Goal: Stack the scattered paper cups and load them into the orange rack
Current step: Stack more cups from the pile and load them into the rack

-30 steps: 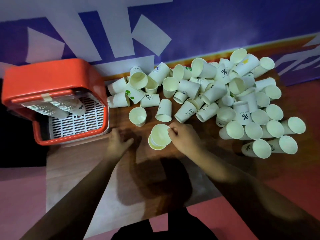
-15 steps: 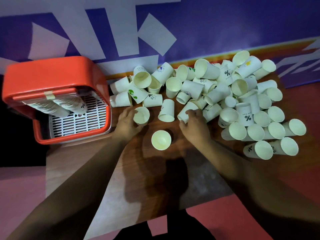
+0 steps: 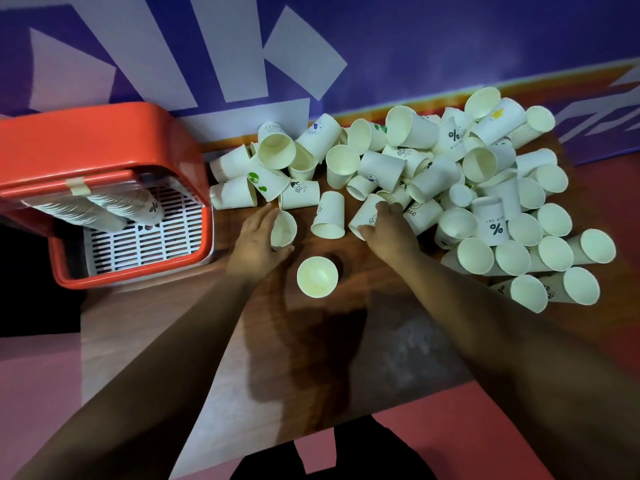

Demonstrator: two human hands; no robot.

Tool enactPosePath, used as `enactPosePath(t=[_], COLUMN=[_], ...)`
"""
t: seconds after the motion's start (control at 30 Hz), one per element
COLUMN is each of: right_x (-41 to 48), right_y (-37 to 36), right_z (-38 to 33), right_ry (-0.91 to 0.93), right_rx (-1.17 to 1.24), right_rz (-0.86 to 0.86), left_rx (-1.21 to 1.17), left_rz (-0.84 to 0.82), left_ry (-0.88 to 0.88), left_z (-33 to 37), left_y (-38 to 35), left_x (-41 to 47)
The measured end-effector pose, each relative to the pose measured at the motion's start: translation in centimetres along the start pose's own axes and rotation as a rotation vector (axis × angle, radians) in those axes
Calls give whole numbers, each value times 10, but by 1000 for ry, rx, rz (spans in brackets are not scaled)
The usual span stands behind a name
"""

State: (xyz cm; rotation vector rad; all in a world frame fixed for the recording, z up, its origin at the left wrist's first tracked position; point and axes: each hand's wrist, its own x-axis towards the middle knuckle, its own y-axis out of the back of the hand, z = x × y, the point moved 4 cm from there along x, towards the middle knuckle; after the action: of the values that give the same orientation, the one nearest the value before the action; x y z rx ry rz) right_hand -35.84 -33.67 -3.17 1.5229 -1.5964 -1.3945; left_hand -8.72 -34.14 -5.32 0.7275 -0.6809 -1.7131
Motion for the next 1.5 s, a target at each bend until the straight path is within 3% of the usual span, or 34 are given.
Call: enactPosePath(t=[0.17,0.33,0.4,0.47,0.53,0.73,1.0,1.2,1.37,1.5], right_x=[5,3,1,1,2,13,-11,-48,-85,-98], right_y=[-8,-13,-13,-12,-11,-13,0,41,47,29], right_z=[5,10,10,11,12,15,16,2,-34,-49], right_ry=[-14,19,40,37,18,37,130,266,391,538], right_rx=[1,9,0,-2,31,65,169,495,631,492], right_rz=[2,34,62,77,89,17,41,189,-45,-160], left_rx=[-20,-283,-404,-445,-383,-80,-137,-257,-54,63], left_rz=[47,201,148,-9,-125,-155,-245,-22,-117,-320], left_ry=[31,47,28,-4,-63,-92,-45,230,192,130], left_z=[6,16,30,46,55,46,39,22,34,52], left_y=[10,45,50,46,35,-4,-26,3,-4,-17], left_x=[-8,-29,-39,-48,-56,-61,-55,-7,55,79])
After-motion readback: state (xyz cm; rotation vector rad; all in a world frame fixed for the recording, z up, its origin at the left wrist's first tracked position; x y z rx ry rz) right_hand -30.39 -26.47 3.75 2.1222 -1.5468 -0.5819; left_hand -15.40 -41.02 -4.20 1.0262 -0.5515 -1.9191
